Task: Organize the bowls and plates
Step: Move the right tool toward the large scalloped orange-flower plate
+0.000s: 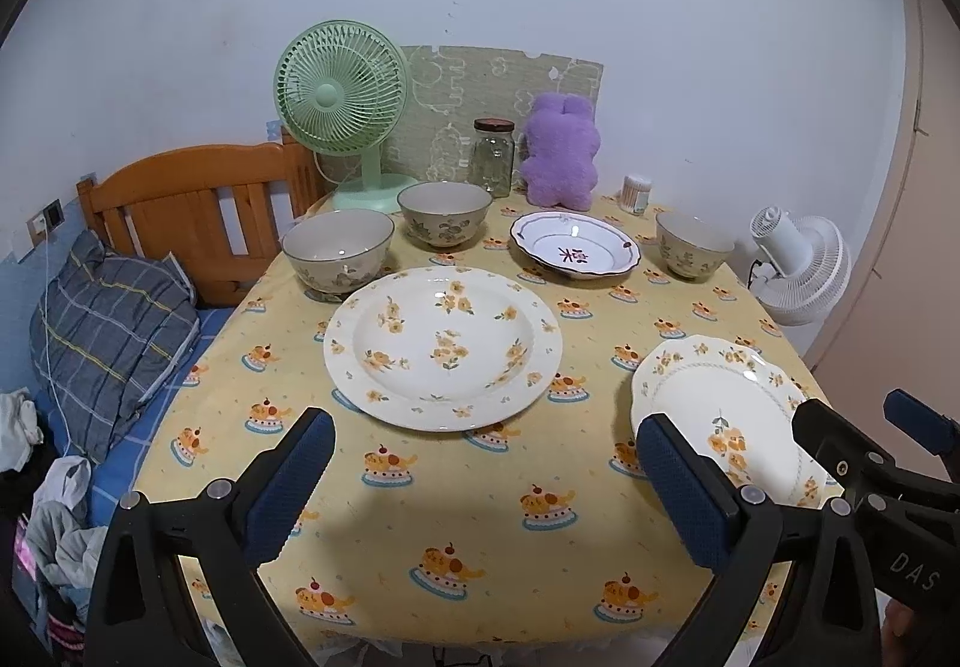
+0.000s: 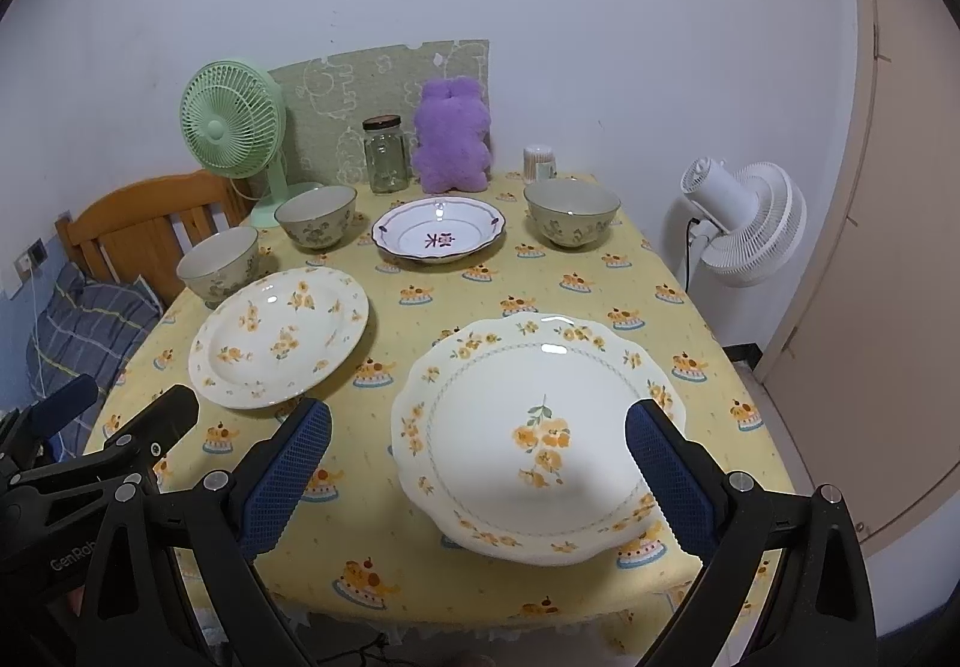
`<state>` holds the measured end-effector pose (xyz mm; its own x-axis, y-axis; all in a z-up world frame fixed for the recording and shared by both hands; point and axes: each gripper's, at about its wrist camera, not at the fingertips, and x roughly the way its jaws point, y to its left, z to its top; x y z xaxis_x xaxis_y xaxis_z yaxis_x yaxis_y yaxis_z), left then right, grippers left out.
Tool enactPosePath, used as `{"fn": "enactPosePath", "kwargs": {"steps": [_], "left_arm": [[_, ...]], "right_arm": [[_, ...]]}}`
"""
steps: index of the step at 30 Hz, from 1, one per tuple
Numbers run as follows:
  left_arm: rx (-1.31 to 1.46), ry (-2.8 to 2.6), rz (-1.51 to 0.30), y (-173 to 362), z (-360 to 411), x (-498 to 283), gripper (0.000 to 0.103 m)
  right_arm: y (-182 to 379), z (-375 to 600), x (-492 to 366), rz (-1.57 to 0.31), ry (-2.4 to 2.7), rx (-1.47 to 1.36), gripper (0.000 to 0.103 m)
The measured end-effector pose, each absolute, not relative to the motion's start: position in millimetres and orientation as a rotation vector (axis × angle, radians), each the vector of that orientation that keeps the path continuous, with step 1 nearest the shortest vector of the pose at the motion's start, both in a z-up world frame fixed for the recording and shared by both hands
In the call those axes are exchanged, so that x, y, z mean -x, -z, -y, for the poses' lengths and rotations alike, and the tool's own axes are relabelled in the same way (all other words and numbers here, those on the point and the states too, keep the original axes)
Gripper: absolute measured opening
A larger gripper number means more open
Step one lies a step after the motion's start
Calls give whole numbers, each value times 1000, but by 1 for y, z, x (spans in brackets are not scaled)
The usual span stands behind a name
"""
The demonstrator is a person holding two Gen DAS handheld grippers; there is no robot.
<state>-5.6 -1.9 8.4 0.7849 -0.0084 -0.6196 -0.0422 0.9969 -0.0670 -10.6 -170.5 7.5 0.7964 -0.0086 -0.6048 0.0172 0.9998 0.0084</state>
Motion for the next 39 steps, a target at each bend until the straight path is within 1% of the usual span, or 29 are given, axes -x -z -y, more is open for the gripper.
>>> {"fn": "enactPosePath", "kwargs": {"steps": [39], "left_arm": [[60, 8, -644, -11, 8, 16, 102]], "right_arm": [[-13, 179, 18, -641, 54, -31, 100]]}}
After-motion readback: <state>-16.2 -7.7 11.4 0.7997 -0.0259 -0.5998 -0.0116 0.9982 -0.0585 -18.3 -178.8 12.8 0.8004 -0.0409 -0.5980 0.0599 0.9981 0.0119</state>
